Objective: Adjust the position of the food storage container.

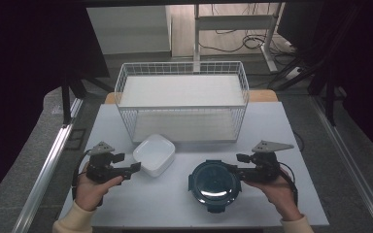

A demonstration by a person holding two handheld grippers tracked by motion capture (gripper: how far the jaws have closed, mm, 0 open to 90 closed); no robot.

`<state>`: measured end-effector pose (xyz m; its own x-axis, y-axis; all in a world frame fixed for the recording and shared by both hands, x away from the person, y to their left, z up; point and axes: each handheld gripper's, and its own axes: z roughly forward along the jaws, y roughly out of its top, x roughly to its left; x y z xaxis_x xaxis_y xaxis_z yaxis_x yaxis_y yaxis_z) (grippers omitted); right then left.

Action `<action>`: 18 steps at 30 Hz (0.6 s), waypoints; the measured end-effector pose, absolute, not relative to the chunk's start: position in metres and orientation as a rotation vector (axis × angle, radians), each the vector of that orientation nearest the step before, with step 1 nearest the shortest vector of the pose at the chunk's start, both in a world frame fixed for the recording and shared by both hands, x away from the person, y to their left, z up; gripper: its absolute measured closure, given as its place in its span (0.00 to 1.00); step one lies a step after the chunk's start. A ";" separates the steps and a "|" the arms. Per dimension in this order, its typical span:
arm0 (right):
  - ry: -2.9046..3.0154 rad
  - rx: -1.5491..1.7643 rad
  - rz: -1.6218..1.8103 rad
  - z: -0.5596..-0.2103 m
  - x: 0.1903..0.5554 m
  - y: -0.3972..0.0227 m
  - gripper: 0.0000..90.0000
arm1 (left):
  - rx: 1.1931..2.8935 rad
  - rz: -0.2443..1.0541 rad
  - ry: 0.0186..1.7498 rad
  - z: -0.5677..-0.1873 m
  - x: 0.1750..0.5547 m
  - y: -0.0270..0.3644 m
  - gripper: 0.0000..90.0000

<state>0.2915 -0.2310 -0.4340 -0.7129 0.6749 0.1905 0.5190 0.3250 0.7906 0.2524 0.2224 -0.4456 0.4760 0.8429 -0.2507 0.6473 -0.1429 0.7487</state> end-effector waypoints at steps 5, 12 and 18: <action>2.352 1.163 1.379 -0.431 0.280 -0.246 0.31 | 1.865 0.285 1.244 -0.445 0.252 0.223 0.26; 2.310 1.240 1.401 -0.437 0.269 -0.267 0.24 | 1.851 0.271 1.263 -0.448 0.253 0.224 0.24; 2.319 1.324 1.379 -0.449 0.266 -0.278 0.21 | 1.849 0.261 1.271 -0.449 0.253 0.221 0.23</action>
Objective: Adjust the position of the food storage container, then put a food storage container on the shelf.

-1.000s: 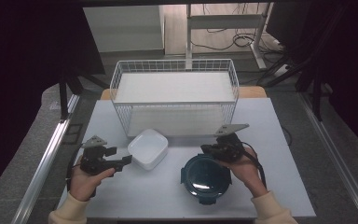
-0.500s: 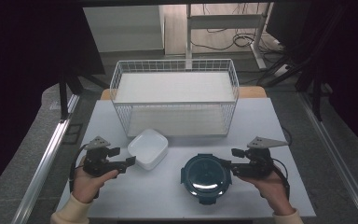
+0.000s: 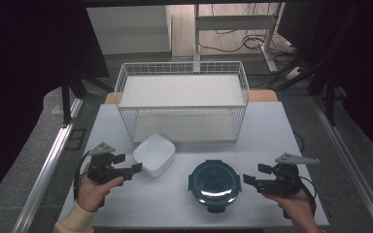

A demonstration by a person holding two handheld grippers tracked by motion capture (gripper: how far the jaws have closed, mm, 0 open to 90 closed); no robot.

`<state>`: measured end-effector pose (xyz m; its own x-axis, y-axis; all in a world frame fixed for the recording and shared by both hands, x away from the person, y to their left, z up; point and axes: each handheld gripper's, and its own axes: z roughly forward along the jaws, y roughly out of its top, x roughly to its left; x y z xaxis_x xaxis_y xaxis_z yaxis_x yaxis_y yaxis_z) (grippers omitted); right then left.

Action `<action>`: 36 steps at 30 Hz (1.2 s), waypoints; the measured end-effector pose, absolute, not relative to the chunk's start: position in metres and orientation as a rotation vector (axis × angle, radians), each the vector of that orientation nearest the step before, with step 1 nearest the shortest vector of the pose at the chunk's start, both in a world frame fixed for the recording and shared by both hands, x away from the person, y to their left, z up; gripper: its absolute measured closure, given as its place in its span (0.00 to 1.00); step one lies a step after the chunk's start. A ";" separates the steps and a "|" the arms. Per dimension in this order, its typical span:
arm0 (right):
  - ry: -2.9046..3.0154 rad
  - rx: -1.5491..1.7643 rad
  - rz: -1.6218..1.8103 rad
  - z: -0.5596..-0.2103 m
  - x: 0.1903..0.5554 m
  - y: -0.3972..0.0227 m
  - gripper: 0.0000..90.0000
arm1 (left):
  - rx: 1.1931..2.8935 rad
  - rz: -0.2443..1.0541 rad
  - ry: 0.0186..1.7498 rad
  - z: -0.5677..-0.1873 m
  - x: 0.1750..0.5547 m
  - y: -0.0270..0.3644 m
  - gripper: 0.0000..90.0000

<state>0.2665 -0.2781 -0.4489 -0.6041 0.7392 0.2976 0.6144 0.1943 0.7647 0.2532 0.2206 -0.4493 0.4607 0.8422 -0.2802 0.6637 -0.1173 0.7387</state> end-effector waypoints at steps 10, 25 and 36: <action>2.338 1.323 1.368 -0.447 0.268 -0.283 0.19 | 1.844 0.257 1.272 -0.449 0.250 0.219 0.23; 2.363 1.338 1.374 -0.444 0.266 -0.282 0.16 | 1.847 0.201 1.220 -0.438 0.240 0.188 0.19; 2.416 1.359 1.381 -0.449 0.268 -0.273 0.11 | 1.872 0.104 1.206 -0.442 0.235 0.151 0.16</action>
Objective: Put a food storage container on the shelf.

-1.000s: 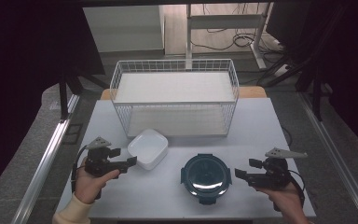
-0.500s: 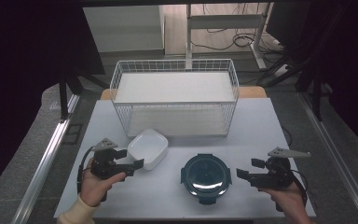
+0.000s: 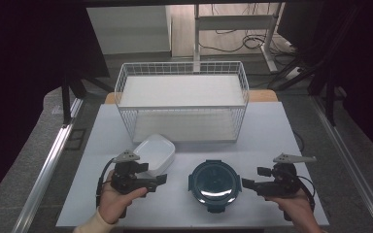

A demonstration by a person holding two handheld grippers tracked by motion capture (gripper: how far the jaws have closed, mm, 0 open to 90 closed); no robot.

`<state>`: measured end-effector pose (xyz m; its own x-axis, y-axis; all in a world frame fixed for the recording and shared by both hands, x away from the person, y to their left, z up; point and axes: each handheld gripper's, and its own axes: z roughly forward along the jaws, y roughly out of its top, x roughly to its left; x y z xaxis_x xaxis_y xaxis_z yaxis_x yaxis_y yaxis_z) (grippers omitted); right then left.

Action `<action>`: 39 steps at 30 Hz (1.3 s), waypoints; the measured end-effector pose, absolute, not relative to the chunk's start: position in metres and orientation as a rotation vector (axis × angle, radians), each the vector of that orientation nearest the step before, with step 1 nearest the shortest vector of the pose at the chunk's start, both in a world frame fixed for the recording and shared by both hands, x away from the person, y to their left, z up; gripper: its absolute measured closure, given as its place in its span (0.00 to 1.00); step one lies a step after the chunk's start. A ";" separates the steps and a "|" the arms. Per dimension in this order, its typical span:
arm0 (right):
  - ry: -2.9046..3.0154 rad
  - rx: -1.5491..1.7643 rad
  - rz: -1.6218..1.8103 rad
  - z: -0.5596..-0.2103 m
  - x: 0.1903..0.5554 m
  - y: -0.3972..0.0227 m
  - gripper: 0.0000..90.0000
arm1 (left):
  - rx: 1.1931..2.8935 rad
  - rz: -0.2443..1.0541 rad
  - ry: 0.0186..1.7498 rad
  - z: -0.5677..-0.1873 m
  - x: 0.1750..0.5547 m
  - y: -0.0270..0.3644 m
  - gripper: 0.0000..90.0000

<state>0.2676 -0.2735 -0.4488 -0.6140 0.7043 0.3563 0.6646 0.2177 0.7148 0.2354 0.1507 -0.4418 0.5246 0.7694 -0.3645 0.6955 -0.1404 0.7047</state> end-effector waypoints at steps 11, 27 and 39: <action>2.451 1.381 1.406 -0.454 0.268 -0.267 0.10 | 1.875 0.002 1.207 -0.451 0.244 0.121 0.14; 2.484 1.446 1.397 -0.464 0.271 -0.256 0.09 | 1.904 -0.128 1.194 -0.466 0.256 0.080 0.15; 2.505 1.511 1.405 -0.475 0.273 -0.250 0.09 | 1.909 -0.196 1.225 -0.482 0.265 0.066 0.16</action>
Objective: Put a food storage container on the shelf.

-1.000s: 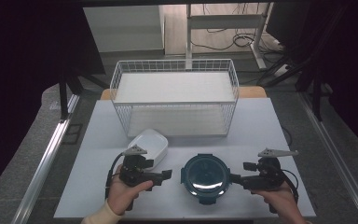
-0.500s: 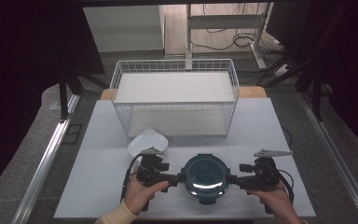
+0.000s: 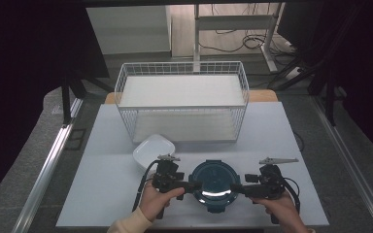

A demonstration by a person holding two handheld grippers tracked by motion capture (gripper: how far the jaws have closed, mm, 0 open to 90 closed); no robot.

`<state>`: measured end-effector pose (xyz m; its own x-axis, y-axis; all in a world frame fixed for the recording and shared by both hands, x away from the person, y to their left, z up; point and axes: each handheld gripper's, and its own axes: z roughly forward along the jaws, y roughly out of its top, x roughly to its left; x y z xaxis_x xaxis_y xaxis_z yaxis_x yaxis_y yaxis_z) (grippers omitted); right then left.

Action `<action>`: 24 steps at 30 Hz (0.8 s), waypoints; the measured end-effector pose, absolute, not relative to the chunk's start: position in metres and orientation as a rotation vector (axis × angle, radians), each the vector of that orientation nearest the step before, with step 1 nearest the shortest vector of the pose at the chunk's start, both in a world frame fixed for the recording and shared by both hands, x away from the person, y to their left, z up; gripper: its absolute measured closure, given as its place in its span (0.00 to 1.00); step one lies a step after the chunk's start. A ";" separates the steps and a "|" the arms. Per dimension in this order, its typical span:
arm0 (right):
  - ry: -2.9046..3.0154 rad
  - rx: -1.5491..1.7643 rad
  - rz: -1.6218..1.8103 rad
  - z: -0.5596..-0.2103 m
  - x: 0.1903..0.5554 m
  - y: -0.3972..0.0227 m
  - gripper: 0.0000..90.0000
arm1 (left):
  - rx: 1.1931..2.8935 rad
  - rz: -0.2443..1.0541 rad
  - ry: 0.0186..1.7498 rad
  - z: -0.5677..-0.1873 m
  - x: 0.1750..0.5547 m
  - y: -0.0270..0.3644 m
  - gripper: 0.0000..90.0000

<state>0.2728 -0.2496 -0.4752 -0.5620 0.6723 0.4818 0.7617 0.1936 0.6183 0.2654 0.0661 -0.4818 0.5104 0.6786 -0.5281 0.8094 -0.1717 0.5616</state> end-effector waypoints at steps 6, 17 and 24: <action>-2.301 -1.431 -1.294 -0.483 0.274 -0.247 0.08 | 1.895 -0.240 1.251 -0.490 0.271 0.062 0.16; -2.228 -1.447 -1.286 -0.491 0.276 -0.241 0.08 | 1.857 -0.331 1.278 -0.501 0.275 0.058 0.16; -2.188 -1.476 -1.264 -0.499 0.278 -0.237 0.09 | 1.840 -0.395 1.282 -0.507 0.278 0.054 0.18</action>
<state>0.2777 -0.2366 -0.4988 -0.4740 0.6534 0.5903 0.8377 0.1280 0.5310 0.2782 0.0544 -0.5075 0.4274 0.6183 -0.6595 0.8823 -0.1262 0.4534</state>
